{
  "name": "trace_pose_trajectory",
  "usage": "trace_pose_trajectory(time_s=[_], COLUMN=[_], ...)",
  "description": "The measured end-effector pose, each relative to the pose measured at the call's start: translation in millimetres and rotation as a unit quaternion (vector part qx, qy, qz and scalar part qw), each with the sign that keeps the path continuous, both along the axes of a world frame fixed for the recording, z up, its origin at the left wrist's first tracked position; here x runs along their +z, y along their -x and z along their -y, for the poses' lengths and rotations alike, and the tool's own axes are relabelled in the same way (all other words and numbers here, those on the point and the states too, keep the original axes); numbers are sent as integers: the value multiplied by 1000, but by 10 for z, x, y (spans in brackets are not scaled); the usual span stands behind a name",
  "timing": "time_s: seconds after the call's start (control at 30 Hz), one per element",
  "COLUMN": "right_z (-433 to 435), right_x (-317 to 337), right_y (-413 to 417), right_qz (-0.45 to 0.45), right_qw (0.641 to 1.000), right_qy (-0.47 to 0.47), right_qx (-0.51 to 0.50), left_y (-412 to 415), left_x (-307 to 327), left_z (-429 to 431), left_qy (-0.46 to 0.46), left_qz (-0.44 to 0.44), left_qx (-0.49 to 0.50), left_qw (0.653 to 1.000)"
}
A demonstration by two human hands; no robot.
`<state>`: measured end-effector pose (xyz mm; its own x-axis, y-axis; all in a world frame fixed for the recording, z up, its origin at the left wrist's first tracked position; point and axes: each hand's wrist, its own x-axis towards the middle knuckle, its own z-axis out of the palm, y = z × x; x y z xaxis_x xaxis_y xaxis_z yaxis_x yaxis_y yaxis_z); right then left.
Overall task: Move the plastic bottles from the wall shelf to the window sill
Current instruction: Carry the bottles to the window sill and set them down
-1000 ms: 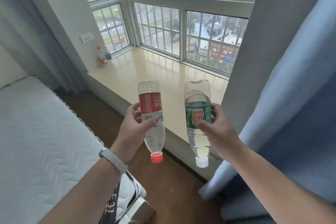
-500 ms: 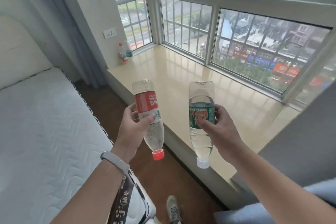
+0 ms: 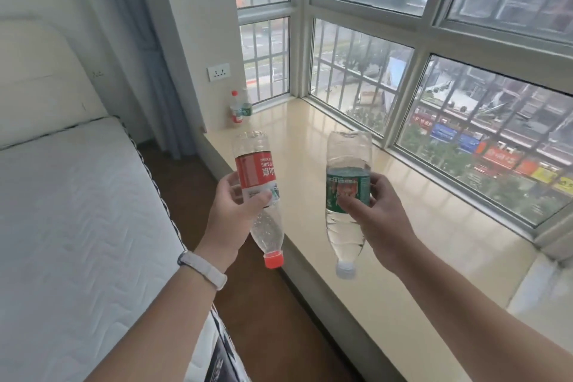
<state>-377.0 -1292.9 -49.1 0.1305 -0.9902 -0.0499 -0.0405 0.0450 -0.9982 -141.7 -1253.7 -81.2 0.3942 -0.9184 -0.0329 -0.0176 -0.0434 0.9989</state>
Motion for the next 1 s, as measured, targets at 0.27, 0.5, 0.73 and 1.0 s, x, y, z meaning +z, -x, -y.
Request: trace_pose_trajectory(time_s=[0.27, 0.5, 0.73, 1.0], right_z=[463, 972, 1828, 2864], right_x=[-37, -137, -310, -356], right_y=[-573, -1130, -1760, -2232], right_qz=[-8, -30, -27, -11], right_qw=[999, 994, 987, 981], right_qy=[-12, -16, -33, -51], right_qx=[37, 100, 158, 189], left_y=[-462, -861, -1333, -1649], left_x=[13, -97, -185, -48], left_z=[227, 573, 1220, 1990], left_qy=[-5, -33, -62, -69], left_qz=[30, 41, 31, 46], left_qx=[45, 92, 150, 175], left_qw=[999, 994, 986, 981])
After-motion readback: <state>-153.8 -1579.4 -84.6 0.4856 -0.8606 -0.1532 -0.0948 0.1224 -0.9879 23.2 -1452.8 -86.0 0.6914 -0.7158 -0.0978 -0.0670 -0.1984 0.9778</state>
